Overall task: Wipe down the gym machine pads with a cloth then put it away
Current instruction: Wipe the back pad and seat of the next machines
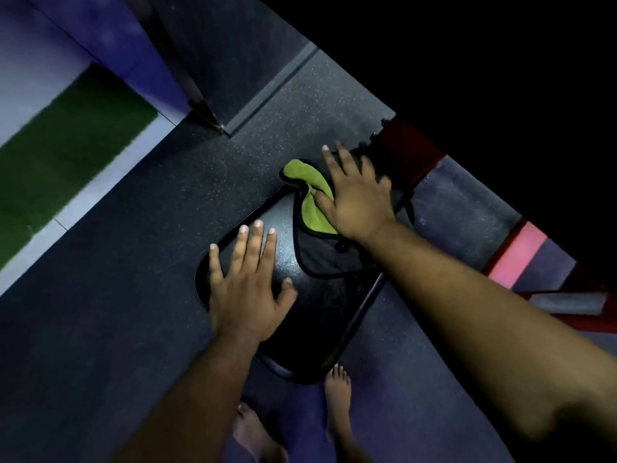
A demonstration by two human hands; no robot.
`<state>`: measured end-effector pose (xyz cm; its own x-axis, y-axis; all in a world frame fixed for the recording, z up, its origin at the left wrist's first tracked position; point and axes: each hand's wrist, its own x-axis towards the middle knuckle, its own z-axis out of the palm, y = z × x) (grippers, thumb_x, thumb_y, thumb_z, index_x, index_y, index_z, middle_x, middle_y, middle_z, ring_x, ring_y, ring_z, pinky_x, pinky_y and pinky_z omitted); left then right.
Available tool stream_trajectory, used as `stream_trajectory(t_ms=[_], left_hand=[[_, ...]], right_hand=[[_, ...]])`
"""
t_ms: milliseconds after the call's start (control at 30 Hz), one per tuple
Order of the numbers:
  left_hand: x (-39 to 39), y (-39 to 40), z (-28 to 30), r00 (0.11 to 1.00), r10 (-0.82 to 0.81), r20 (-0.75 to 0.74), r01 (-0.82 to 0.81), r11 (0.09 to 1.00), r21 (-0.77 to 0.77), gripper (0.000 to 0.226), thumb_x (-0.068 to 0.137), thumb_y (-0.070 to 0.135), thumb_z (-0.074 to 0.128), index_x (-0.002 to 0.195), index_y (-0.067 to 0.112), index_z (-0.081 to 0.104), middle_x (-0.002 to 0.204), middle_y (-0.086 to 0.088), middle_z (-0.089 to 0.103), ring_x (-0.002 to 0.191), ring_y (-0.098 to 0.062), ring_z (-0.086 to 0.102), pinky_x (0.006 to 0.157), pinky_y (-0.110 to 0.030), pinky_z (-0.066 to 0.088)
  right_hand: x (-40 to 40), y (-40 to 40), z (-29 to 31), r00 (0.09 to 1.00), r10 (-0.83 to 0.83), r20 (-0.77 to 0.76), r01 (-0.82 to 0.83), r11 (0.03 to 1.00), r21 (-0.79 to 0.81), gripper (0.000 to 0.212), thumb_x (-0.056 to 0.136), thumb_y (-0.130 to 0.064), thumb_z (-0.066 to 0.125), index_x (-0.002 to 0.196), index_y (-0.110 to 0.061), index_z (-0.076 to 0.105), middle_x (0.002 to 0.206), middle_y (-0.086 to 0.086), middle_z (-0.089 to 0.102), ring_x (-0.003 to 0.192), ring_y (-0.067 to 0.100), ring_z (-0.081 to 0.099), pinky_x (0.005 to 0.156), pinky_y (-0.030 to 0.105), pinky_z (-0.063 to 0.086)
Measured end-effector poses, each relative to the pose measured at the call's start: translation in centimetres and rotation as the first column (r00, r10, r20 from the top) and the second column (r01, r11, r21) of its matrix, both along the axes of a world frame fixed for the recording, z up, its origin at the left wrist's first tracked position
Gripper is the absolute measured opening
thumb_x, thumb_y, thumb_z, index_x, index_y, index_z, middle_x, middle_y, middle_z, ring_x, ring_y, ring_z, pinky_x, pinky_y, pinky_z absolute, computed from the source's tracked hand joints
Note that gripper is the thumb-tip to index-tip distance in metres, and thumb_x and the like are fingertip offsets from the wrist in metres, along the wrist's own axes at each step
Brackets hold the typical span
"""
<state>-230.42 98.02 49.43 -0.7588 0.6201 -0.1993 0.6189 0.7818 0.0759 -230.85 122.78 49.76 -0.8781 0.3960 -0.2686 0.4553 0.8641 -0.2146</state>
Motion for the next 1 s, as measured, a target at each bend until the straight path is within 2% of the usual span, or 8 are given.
stream_trajectory(t_ms=[100, 233, 333, 467, 633, 767, 933, 1000], left_hand=[[0.0, 0.0, 0.2, 1.000, -0.001, 0.004, 0.001, 1.000, 0.001, 0.086, 0.087, 0.053, 0.037, 0.163, 0.020, 0.016, 0.172, -0.003, 0.007, 0.158, -0.023, 0.010, 0.122, -0.064, 0.009], [0.0, 0.1, 0.0, 1.000, 0.008, 0.009, -0.008, 1.000, 0.005, 0.086, 0.087, 0.054, 0.038, 0.163, 0.020, 0.016, 0.172, -0.003, 0.007, 0.158, -0.022, 0.009, 0.122, -0.065, 0.009], [0.0, 0.1, -0.1, 1.000, 0.010, 0.007, -0.010, 1.000, 0.007, 0.086, 0.087, 0.054, 0.038, 0.163, 0.021, 0.016, 0.172, -0.002, 0.007, 0.158, -0.022, 0.009, 0.123, -0.064, 0.008], [0.1, 0.0, 0.0, 1.000, 0.009, 0.011, -0.009, 1.000, -0.001, 0.085, 0.088, 0.053, 0.037, 0.164, 0.021, 0.014, 0.172, -0.001, 0.005, 0.158, -0.021, 0.007, 0.123, -0.063, 0.008], [0.0, 0.0, 0.1, 1.000, -0.003, 0.021, 0.003, 1.000, -0.004, 0.086, 0.088, 0.052, 0.038, 0.164, 0.021, 0.013, 0.172, -0.002, 0.005, 0.159, -0.021, 0.007, 0.123, -0.064, 0.009], [0.0, -0.1, 0.0, 1.000, -0.013, 0.016, 0.013, 1.000, 0.018, 0.085, 0.089, 0.051, 0.039, 0.163, 0.020, 0.014, 0.172, -0.003, 0.007, 0.158, -0.023, 0.009, 0.122, -0.065, 0.010], [-0.1, -0.3, -0.7, 1.000, -0.014, -0.021, 0.016, 0.996, 0.089, 0.086, 0.089, 0.048, 0.038, 0.163, 0.016, 0.010, 0.172, -0.004, 0.010, 0.158, -0.022, 0.011, 0.123, -0.063, 0.010], [0.2, -0.5, -0.6, 1.000, 0.023, -0.016, -0.019, 0.984, 0.177, 0.086, 0.090, 0.043, 0.038, 0.163, 0.012, 0.007, 0.171, -0.008, 0.011, 0.158, -0.022, 0.014, 0.123, -0.063, 0.013]], right_hand=[[6.7, 0.1, 0.1, 0.998, 0.062, -0.029, -0.061, 0.998, 0.034, 0.079, 0.097, -0.066, 0.032, 0.164, -0.031, 0.009, 0.172, -0.006, 0.004, 0.158, 0.027, 0.005, 0.115, 0.065, 0.026], [10.6, -1.1, 0.0, 0.995, -0.089, 0.042, 0.090, 0.996, -0.021, 0.081, 0.096, -0.066, 0.028, 0.164, -0.031, 0.001, 0.172, -0.008, -0.009, 0.158, 0.024, -0.013, 0.121, 0.069, 0.008], [3.5, -1.1, 0.0, 0.994, -0.111, 0.025, 0.110, 0.993, 0.037, 0.083, 0.098, -0.065, 0.033, 0.163, -0.026, 0.001, 0.172, -0.002, -0.001, 0.156, 0.035, 0.007, 0.113, 0.072, 0.019], [-3.7, -0.1, -0.1, 0.999, -0.031, 0.033, 0.031, 0.999, 0.014, 0.083, 0.099, -0.064, 0.035, 0.164, -0.022, 0.005, 0.170, 0.007, 0.013, 0.147, 0.038, 0.028, 0.103, 0.061, 0.036], [5.7, -2.6, 0.6, 0.999, 0.054, -0.005, -0.053, 0.997, 0.059, 0.087, 0.091, -0.064, 0.037, 0.164, -0.026, 0.010, 0.172, -0.001, 0.005, 0.158, 0.030, 0.008, 0.114, 0.070, 0.023], [9.7, -2.3, 0.6, 0.993, 0.100, 0.057, -0.098, 0.995, -0.033, 0.088, 0.092, -0.063, 0.046, 0.163, -0.034, 0.002, 0.172, -0.009, -0.006, 0.158, 0.023, -0.011, 0.114, 0.077, 0.011], [-0.1, -1.0, 0.0, 0.973, -0.229, 0.020, 0.229, 0.973, 0.012, 0.080, 0.098, -0.064, 0.037, 0.163, -0.028, 0.008, 0.171, 0.001, 0.010, 0.155, 0.031, 0.013, 0.115, 0.075, 0.013], [-1.9, -3.1, 0.2, 0.940, -0.341, 0.002, 0.341, 0.940, 0.010, 0.083, 0.098, -0.061, 0.036, 0.164, -0.021, 0.005, 0.171, 0.004, 0.008, 0.156, 0.030, 0.007, 0.118, 0.072, 0.006]])
